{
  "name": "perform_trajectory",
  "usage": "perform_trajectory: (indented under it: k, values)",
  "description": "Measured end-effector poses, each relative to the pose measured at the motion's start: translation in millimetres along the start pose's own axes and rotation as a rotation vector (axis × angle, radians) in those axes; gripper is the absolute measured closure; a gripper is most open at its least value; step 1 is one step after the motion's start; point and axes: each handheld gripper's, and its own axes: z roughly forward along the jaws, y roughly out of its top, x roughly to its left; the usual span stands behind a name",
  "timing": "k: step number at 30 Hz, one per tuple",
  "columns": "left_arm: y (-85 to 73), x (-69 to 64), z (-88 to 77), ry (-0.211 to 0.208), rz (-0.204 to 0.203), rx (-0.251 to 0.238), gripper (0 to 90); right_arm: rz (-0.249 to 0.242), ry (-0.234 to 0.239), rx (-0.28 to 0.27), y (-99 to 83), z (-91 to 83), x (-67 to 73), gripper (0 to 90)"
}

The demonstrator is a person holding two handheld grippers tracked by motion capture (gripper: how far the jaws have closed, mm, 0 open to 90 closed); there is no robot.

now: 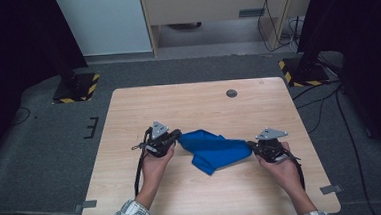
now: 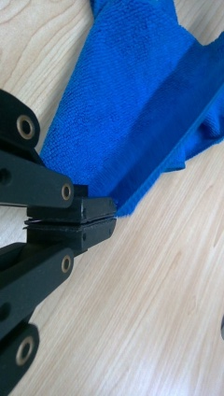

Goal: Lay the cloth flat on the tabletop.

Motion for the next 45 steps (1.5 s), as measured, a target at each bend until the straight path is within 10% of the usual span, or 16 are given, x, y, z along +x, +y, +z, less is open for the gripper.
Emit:
perform_trajectory:
  k: [9, 17, 28, 33, 39, 45]
  values:
    - [-0.8, -1.8, 1.3, 0.005, 0.019, 0.016, 87.5, 0.010, 0.004, 0.019, -2.9, -0.7, -5.2, 87.4]
    - [-1.5, -3.6, 2.8, 0.005, 0.024, 0.027, 86.8, 0.071, 0.007, -0.015, -0.8, -4.1, -9.7, 53.3]
    - [-1.0, -2.7, 2.3, 0.011, 0.020, 0.025, 86.3, 0.171, 0.034, -0.076, 3.7, 4.1, -19.6, 44.3]
    - [-1.3, -1.8, 1.9, 0.011, 0.018, 0.023, 86.1, 0.124, 0.055, -0.003, 6.8, 16.7, -10.6, 51.9]
    - [-1.1, -0.5, 1.1, 0.012, 0.011, 0.022, 85.9, 0.119, 0.104, 0.012, 3.4, 14.7, -8.2, 86.7]
    - [-1.4, 0.9, 1.3, 0.016, 0.007, 0.026, 84.1, 0.116, 0.073, -0.029, 7.0, 4.8, -10.8, 88.4]
